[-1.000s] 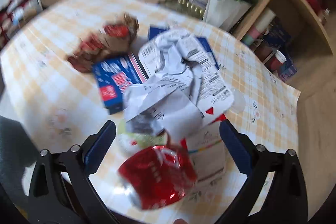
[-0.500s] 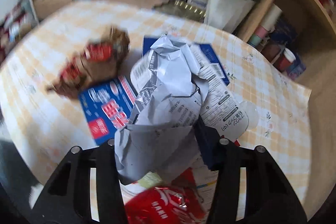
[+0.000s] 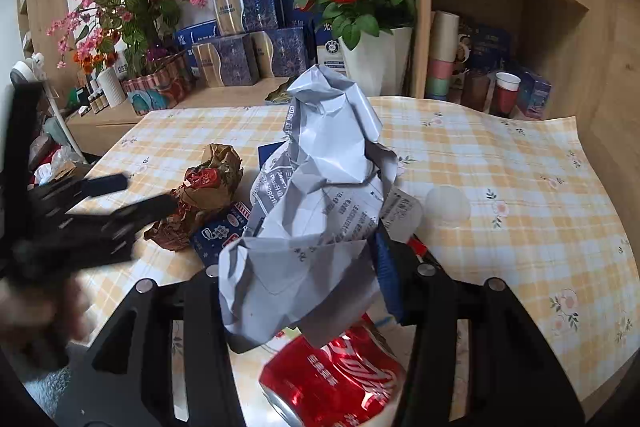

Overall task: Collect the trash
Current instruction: 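Grasp the brown-red wrapper with the left tool while the right tool grasps the white paper bag, then carry both items over the brown bin and open both tools to drop them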

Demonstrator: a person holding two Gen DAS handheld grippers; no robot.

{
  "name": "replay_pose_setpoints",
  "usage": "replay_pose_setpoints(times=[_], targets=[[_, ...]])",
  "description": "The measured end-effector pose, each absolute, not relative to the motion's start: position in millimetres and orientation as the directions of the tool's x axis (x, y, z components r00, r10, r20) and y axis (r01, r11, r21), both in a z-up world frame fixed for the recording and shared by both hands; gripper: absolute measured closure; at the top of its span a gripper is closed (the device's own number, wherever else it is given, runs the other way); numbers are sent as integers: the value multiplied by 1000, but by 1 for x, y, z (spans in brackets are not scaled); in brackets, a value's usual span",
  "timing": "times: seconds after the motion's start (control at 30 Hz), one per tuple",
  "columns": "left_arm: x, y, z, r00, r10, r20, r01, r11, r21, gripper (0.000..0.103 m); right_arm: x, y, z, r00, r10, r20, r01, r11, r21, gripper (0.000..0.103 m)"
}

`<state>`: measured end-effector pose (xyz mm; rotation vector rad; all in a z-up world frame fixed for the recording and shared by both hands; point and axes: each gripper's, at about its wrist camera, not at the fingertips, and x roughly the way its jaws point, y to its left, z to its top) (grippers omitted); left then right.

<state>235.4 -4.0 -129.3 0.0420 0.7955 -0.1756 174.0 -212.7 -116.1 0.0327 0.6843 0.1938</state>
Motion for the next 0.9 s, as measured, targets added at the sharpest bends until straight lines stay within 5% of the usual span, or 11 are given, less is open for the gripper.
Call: replay_pose_setpoints(times=[0.37,0.43,0.5,0.9], targets=[[313,-12,-173,594,26,-804,66,995,81,17,156,-245,-114,766,176,-618,-122,984,129,52],[317,-11,-177,576,13,-818,73,995,68,18,152,-245,-114,766,175,-618,-118,984,132,52],[315,-9,-177,569,-40,-821,108,994,26,47,148,-248,-114,767,176,-618,-116,984,137,52],[240,19,-107,622,-177,-763,241,970,-28,51,106,-241,-98,785,204,-585,-146,979,145,52]])
